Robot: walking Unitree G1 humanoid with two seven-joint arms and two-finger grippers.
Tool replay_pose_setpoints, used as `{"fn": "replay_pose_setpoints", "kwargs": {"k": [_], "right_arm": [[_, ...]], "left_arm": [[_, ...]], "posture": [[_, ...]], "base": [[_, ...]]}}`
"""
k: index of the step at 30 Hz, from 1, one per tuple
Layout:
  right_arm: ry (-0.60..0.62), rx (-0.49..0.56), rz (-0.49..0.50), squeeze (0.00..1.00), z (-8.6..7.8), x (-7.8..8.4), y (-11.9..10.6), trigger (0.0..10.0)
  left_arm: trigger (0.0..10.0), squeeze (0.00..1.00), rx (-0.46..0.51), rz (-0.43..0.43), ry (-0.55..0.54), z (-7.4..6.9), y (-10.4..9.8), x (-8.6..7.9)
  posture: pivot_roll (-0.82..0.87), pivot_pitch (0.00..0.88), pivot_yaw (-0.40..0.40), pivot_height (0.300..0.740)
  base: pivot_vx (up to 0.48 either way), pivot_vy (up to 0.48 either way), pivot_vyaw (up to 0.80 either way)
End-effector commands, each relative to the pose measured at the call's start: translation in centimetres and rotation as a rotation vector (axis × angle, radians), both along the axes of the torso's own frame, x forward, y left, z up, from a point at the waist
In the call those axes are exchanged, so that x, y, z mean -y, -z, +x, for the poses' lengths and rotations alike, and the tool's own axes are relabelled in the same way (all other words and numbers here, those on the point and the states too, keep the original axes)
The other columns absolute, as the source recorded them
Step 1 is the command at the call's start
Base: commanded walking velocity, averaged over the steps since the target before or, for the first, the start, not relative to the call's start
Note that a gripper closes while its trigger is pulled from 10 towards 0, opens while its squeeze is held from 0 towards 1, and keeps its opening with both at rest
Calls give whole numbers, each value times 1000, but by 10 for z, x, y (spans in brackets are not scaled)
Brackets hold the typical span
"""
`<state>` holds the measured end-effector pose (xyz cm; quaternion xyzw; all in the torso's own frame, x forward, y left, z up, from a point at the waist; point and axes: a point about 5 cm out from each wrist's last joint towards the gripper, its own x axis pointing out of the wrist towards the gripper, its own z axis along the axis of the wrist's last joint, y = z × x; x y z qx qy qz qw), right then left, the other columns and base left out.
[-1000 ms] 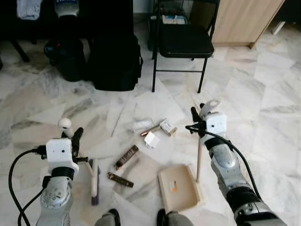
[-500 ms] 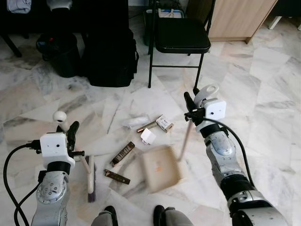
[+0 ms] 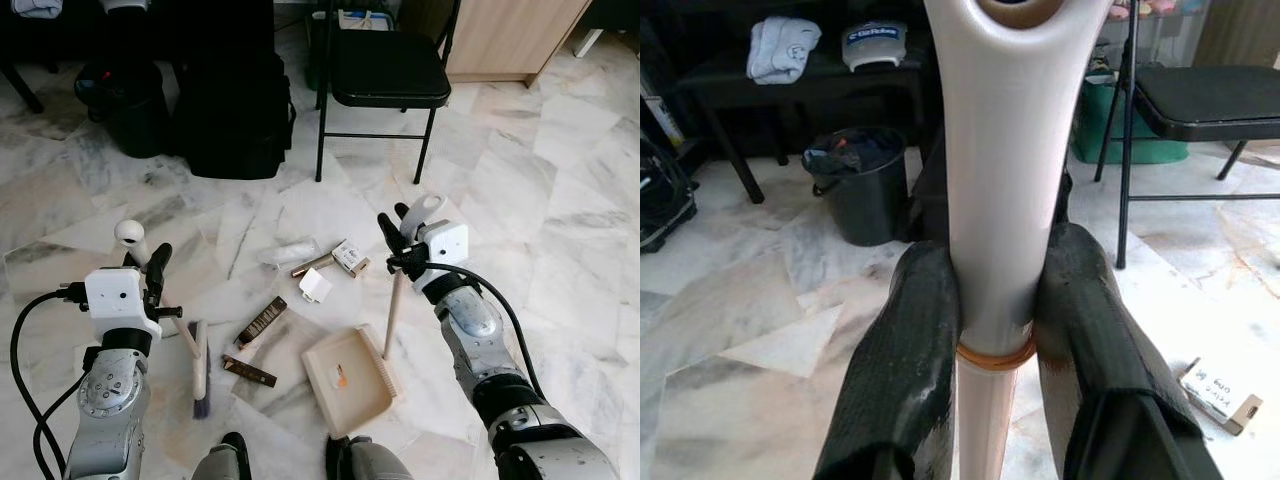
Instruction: Sweep floor
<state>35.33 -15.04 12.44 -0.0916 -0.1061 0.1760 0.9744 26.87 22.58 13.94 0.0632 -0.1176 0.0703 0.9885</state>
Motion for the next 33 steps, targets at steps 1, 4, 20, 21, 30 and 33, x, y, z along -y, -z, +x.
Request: {"fn": "replay_pose_setpoints", "kwargs": {"k": [1, 4, 20, 21, 30, 33], "right_arm": [[12, 9, -23, 0, -3, 4, 3, 10000], [22, 30, -26, 0, -1, 6, -1, 10000], [-8, 57, -89, 0, 2, -1, -6, 10000], [2, 62, -100, 0, 3, 1, -7, 10000], [44, 20, -7, 0, 9, 4, -10, 10000], [84, -53, 123, 0, 13, 2, -8, 10000]], "left_arm": [[10000, 0, 12, 1, -2, -4, 0, -2], [10000, 0, 9, -1, 0, -4, 1, -2], [10000, 0, 13, -5, 7, -6, 1, -3], [10000, 0, 11, -3, 5, -7, 1, -3], [10000, 0, 2, 0, 3, -12, 3, -2], [10000, 0, 1, -2, 7, -10, 3, -1]], "posture": [[-22, 289, -109, 740], [-28, 293, -110, 740], [-27, 318, -118, 740], [-28, 324, -119, 740], [-30, 335, -126, 740], [-27, 334, -126, 740]], "base": [[0, 0, 0], [0, 0, 0], [0, 0, 0], [0, 0, 0], [0, 0, 0], [0, 0, 0]]}}
